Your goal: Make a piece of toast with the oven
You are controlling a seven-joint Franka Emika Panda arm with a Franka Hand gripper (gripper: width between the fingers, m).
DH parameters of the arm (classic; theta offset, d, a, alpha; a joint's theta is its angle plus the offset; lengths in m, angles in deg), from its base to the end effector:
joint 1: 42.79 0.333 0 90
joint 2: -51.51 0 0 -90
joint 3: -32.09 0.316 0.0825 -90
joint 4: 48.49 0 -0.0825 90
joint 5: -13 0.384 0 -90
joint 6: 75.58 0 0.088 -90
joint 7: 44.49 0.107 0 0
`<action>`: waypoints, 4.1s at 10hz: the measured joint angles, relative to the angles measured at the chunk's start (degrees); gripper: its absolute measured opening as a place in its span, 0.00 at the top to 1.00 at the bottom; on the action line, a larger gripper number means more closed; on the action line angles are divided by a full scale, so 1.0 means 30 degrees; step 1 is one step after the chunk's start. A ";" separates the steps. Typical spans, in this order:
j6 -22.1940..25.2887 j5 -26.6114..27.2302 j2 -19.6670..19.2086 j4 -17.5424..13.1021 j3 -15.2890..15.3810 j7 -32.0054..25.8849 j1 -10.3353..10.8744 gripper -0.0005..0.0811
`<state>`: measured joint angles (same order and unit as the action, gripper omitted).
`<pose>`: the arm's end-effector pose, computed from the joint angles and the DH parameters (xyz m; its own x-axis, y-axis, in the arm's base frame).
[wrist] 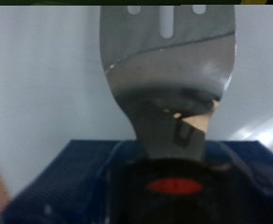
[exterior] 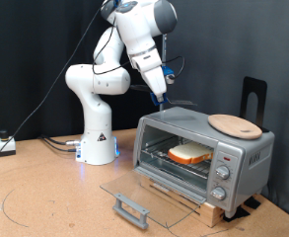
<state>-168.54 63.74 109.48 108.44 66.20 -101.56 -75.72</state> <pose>0.2912 0.0806 0.4344 0.8283 0.5186 0.2121 0.5602 -0.7577 -0.3348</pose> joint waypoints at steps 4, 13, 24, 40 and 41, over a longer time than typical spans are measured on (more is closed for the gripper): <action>-0.1597 0.2177 0.3068 0.1404 0.1802 0.1574 0.1879 0.49; -0.1696 0.3925 0.4128 0.1825 0.4359 0.2871 0.2387 0.06; -0.0361 0.3301 0.3681 0.1220 0.0422 0.2100 0.0416 0.01; -0.4478 0.1259 -0.5235 -0.2335 0.0902 -0.1345 -0.8331 0.01; -0.3677 -0.0332 -0.5234 -0.2497 0.1184 0.0070 -0.8547 0.01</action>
<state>-179.57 62.75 93.78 100.95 69.75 -101.35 -101.36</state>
